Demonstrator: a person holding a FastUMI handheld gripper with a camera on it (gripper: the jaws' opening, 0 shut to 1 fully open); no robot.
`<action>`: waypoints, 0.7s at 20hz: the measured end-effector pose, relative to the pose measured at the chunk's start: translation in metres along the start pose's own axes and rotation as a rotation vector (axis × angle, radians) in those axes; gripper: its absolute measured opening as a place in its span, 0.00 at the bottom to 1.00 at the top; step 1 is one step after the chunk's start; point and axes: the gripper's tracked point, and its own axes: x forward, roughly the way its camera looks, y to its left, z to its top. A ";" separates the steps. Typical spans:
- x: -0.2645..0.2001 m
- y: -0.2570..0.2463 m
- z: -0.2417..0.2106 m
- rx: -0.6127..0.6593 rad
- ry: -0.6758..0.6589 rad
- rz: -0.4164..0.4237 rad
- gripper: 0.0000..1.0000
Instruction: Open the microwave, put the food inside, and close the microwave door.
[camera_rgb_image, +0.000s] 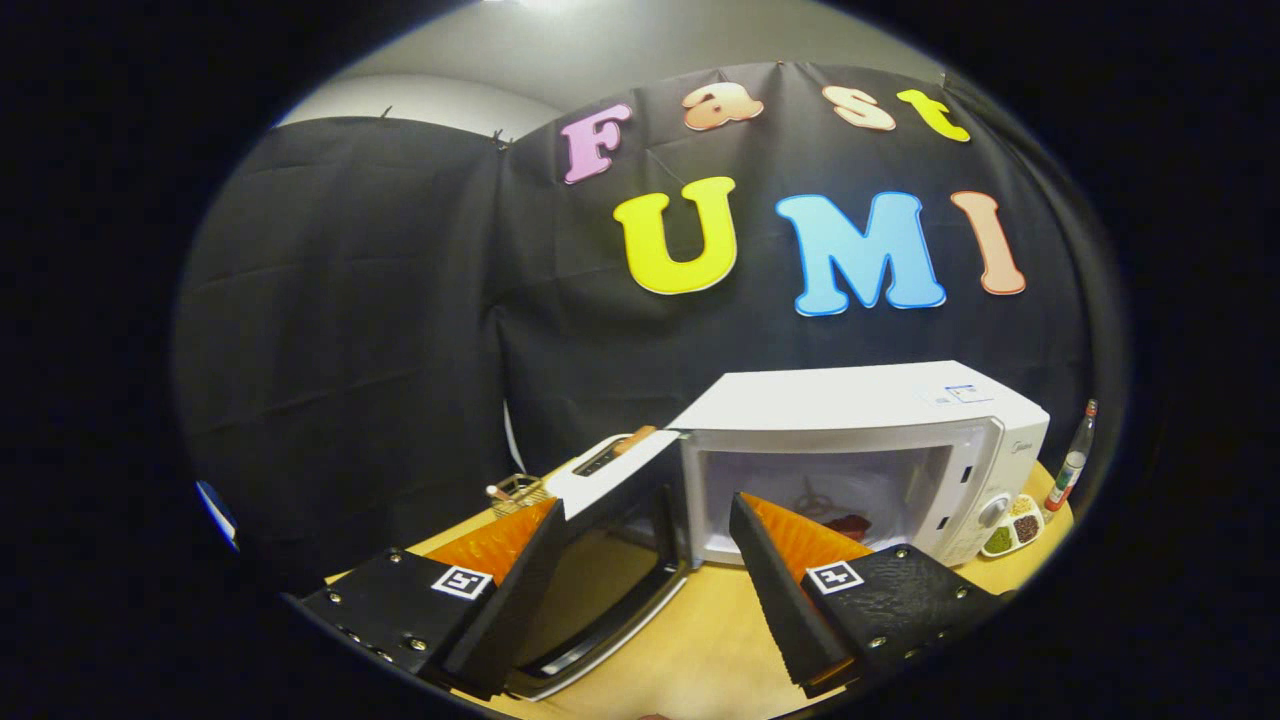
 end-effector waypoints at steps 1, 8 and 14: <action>-0.005 0.017 0.003 0.010 -0.002 0.036 0.99; -0.028 0.128 0.016 0.007 -0.021 0.270 0.99; -0.051 0.208 -0.020 -0.032 0.043 0.452 0.99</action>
